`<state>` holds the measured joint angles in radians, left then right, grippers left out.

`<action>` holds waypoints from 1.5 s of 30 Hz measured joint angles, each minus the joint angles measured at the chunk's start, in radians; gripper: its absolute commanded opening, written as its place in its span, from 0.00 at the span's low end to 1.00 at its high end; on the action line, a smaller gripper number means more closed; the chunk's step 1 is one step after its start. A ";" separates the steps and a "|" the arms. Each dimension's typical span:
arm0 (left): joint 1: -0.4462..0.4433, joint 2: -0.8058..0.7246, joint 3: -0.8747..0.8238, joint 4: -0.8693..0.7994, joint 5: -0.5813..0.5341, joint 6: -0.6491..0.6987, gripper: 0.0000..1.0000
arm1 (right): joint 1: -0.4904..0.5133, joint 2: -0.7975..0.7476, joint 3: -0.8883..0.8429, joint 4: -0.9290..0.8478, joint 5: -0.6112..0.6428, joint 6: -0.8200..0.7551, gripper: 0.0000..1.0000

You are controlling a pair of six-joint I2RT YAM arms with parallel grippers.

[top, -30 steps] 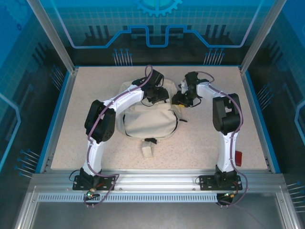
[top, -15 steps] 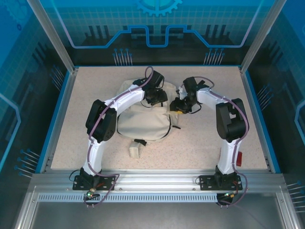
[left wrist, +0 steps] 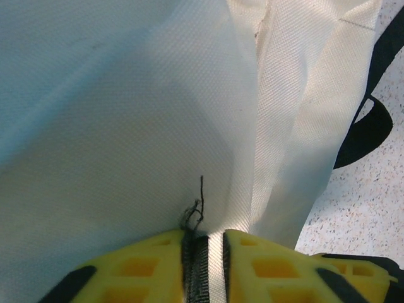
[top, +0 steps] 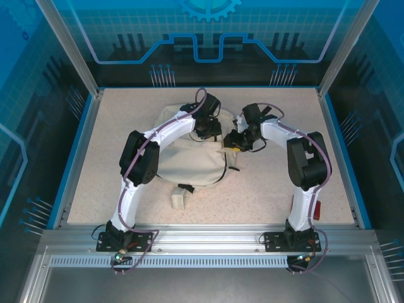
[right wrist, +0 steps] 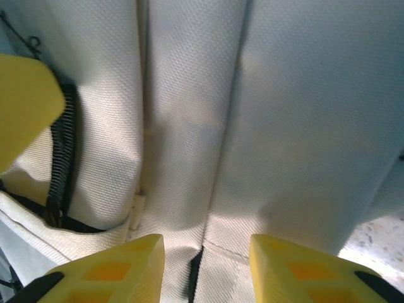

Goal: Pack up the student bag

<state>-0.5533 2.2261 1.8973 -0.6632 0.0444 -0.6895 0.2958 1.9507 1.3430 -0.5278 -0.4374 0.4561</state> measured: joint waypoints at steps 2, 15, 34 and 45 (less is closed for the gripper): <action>-0.002 0.006 0.005 -0.005 0.000 0.009 0.20 | 0.000 -0.001 -0.006 0.011 -0.013 0.005 0.39; -0.018 0.033 0.037 -0.034 -0.045 0.042 0.00 | 0.000 -0.085 -0.082 0.045 0.016 0.046 0.38; 0.047 -0.311 -0.340 0.056 -0.127 0.078 0.00 | 0.031 -0.148 -0.064 0.127 0.033 0.211 0.53; 0.087 -0.323 -0.395 0.086 -0.129 0.084 0.00 | 0.045 0.047 0.119 0.077 0.002 0.235 0.46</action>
<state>-0.4667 1.9030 1.5021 -0.5770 -0.0845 -0.6056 0.3408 1.9972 1.4624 -0.4511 -0.4351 0.6914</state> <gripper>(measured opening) 0.068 0.506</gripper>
